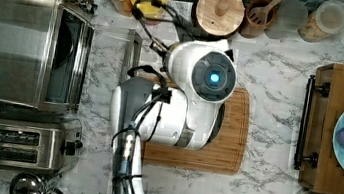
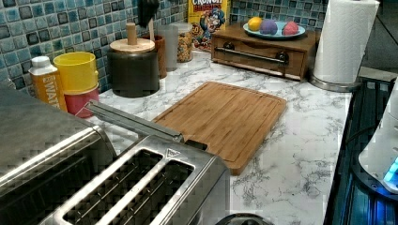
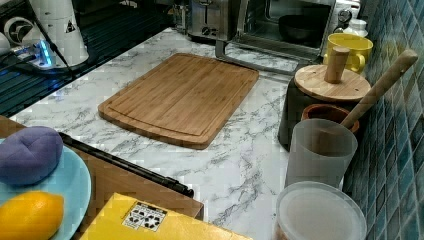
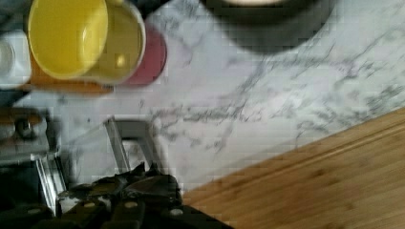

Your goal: Close the oven.

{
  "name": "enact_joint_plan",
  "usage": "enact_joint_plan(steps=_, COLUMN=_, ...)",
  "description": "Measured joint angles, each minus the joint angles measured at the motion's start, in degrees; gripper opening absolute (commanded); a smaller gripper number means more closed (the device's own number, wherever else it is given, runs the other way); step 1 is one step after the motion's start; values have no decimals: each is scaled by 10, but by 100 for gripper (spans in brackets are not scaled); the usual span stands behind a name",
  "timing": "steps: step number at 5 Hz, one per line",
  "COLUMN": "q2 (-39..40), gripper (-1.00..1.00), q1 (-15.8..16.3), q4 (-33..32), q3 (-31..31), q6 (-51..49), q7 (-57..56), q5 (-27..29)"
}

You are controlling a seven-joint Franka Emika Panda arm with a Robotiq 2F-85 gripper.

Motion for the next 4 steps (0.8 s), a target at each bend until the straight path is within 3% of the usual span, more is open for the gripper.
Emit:
enact_joint_plan(steps=1, q2=9, gripper=-100, q1=-15, q4=-57, q3=6, q6=4, q7=-192, q5=122)
enact_joint_plan(steps=3, q2=73, gripper=-100, q1=-22, q4=-96, q3=4, q6=40, q7=-469, q5=339)
enact_joint_plan(steps=4, q2=110, gripper=-100, q1=-21, q4=-96, q3=7, q6=46, q7=-522, q5=351)
